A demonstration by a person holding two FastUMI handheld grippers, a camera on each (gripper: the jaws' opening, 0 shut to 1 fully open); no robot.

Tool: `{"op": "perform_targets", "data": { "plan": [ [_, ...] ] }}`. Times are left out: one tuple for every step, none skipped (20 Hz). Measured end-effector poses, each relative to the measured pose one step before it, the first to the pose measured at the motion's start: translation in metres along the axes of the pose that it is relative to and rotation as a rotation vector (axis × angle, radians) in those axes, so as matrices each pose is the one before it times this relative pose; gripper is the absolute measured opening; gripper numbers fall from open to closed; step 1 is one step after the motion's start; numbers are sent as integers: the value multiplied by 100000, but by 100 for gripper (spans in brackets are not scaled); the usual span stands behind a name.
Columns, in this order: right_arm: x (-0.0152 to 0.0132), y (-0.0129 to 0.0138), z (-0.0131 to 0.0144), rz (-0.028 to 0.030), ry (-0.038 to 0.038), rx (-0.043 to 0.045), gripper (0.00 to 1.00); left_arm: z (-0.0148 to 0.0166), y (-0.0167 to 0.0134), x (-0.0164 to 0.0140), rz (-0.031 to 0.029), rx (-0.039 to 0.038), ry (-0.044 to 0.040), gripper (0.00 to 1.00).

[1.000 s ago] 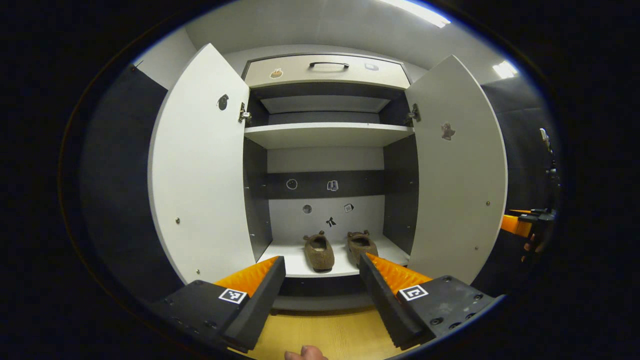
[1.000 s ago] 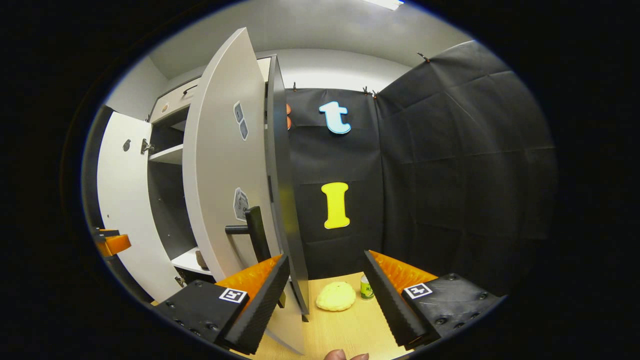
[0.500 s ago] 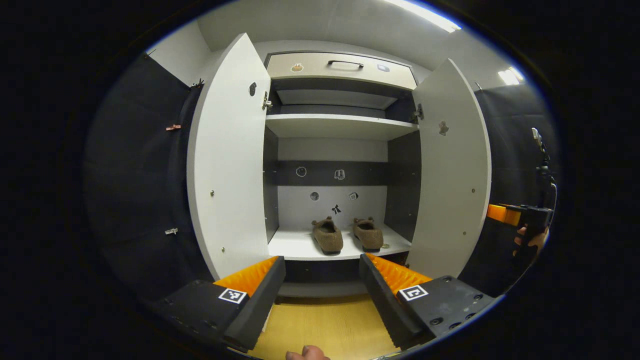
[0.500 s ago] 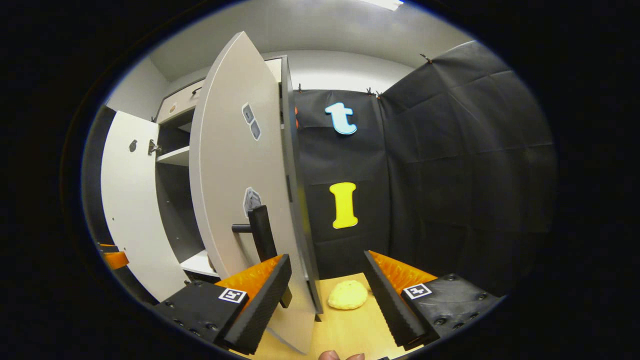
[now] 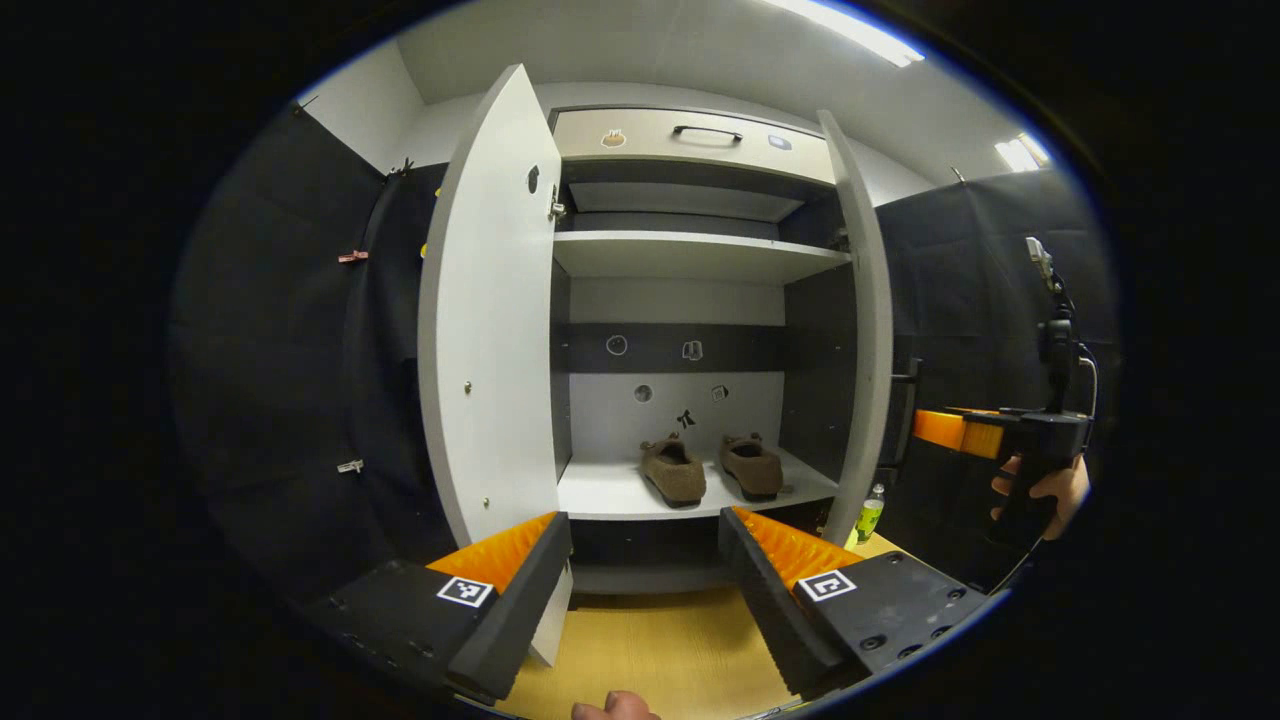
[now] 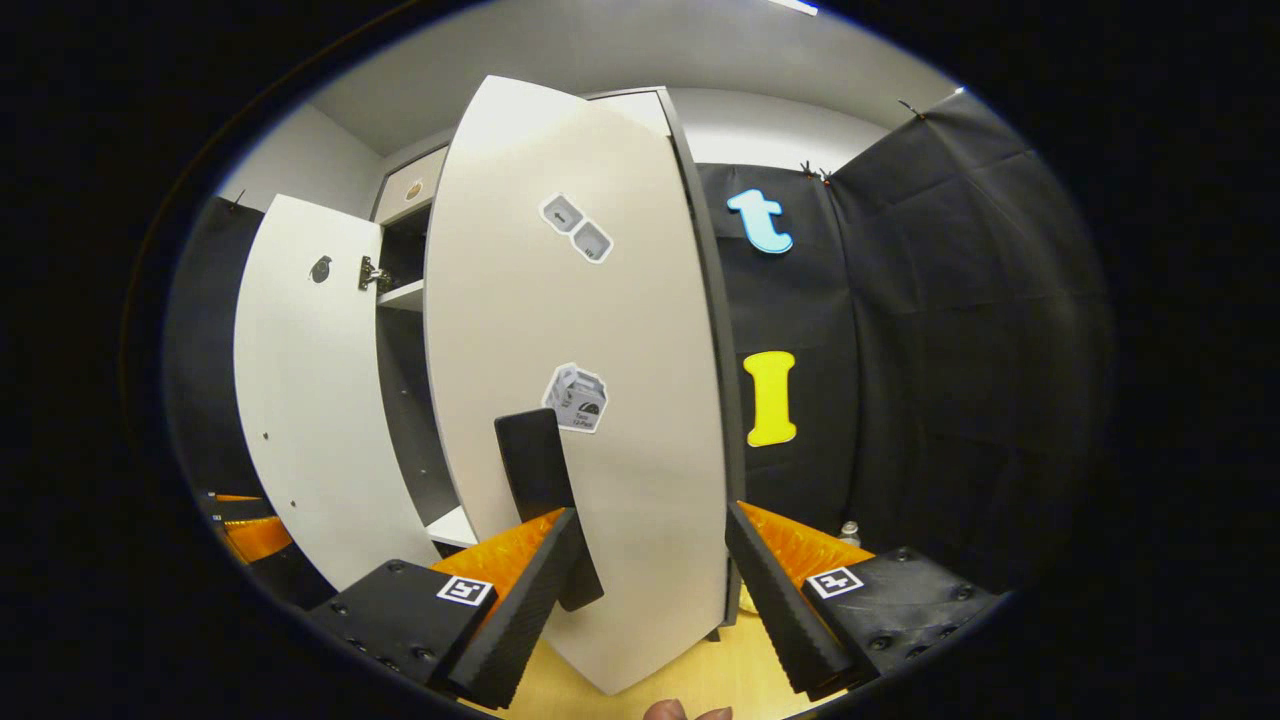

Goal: Grab one shoe with the right hand and put it into the shoe cabinet, grab the other shoe with the left hand and put it into the shoe cabinet; then close the right door with the right hand and the left door with the left hand.

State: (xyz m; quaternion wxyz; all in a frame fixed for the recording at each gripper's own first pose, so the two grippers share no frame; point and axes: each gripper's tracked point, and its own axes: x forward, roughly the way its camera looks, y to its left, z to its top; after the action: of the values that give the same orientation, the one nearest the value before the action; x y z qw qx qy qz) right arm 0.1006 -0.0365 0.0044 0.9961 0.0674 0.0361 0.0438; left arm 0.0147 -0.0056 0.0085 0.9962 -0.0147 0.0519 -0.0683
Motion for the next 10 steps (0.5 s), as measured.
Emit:
{"op": "perform_targets", "data": {
  "plan": [
    [716, 829, -396, 730, 635, -1355, 98, -154, 539, -148, 839, -360, 281, 95],
    [784, 704, -364, 184, 840, -1112, 98, -242, 606, -152, 889, -444, 340, 95],
    [628, 545, 65, 102, -547, -136, 98, -142, 608, -131, 959, -546, 408, 95],
    [563, 535, -52, 248, 378, -7, 98, -147, 654, -93, 1100, -539, 77, 95],
    [334, 293, -48, 484, 243, 497, 98, -49, 640, -103, 1187, -538, -33, 95],
    [336, 251, -8, 383, 198, 972, 98, -184, 586, -77, 970, -540, 116, 95],
    [296, 185, -99, 325, 145, 1012, 98, -346, 419, -261, 706, -657, 450, 95],
    [348, 199, -50, 327, -76, 727, 98, -133, 434, 11, 296, -1073, 180, 95],
    [387, 218, -113, 302, -88, 282, 98, -38, 291, -8, -17, -1538, 118, 95],
    [397, 228, -27, 281, -65, -304, 98, -15, 335, 2, -102, -1577, 58, 95]
  ]
}}
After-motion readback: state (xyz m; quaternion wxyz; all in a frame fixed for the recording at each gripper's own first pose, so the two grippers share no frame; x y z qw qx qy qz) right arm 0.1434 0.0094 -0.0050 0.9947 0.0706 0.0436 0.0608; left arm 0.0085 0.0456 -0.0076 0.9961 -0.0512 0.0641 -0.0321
